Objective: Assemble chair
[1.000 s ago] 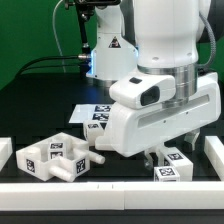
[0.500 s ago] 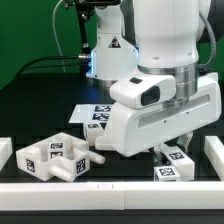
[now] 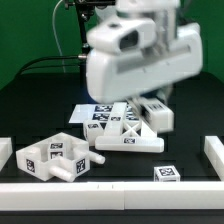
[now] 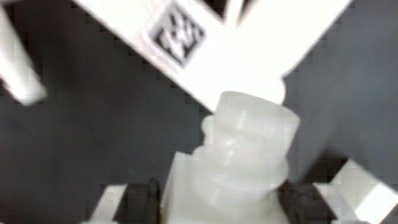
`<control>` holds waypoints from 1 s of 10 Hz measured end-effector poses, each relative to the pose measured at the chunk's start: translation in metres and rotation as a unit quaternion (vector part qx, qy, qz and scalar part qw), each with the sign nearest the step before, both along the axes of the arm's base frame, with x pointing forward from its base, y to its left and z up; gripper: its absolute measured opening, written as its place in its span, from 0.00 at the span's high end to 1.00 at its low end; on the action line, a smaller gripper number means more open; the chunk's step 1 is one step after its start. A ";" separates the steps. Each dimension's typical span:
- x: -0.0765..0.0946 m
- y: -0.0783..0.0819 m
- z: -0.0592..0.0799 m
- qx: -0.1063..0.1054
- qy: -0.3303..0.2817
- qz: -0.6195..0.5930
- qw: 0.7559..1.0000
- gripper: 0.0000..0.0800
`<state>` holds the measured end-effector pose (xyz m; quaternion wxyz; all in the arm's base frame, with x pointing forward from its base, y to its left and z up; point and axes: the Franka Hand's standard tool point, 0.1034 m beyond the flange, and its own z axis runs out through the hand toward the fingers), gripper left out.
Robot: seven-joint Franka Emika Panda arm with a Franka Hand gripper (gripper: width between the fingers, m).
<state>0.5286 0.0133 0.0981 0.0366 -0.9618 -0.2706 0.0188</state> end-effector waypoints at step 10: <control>-0.079 -0.077 -0.031 -0.011 0.019 -0.070 0.997 0.61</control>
Offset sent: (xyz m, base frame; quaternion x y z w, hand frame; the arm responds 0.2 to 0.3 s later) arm 0.0000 0.0000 0.0000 0.0000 0.0000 0.0000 1.0000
